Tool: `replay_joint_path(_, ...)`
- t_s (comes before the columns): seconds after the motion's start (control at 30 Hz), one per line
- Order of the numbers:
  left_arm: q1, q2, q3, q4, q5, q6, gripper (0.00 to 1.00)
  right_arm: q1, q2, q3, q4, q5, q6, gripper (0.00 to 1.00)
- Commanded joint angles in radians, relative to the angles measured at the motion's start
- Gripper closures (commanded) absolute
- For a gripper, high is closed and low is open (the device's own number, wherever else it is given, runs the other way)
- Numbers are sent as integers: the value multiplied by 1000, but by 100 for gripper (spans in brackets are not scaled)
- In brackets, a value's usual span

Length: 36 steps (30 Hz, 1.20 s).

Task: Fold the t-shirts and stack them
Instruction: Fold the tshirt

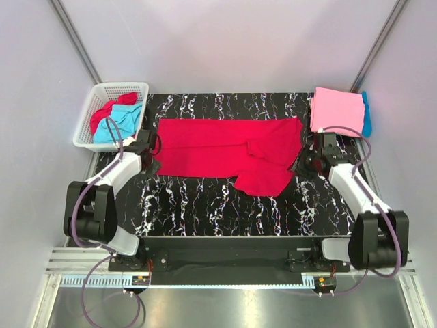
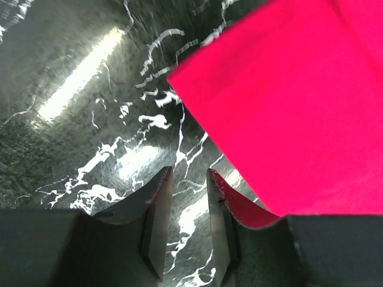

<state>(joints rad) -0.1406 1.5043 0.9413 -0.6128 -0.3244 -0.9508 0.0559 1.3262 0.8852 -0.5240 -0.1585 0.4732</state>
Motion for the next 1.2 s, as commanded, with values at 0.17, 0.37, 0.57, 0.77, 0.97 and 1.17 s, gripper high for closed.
replay_joint_path(0.17,71,48,-85,94,8,-71,67,15,-156,-181,130,-145,91,57)
replay_joint_path(0.37,186,4,-160,223,73,-8,67,16,-151,-221,148,-168,68,57)
replay_joint_path(0.57,239,-32,-179,320,160,26,60,16,-98,-224,179,-194,67,57)
replay_joint_path(0.77,240,-33,-212,378,261,32,46,16,-75,-219,183,-190,65,56)
replay_joint_path(0.97,239,-39,-228,435,272,35,45,16,-59,-221,185,-191,61,56)
replay_joint_path(1.17,239,19,-207,453,268,15,53,15,-44,-221,183,-188,53,56)
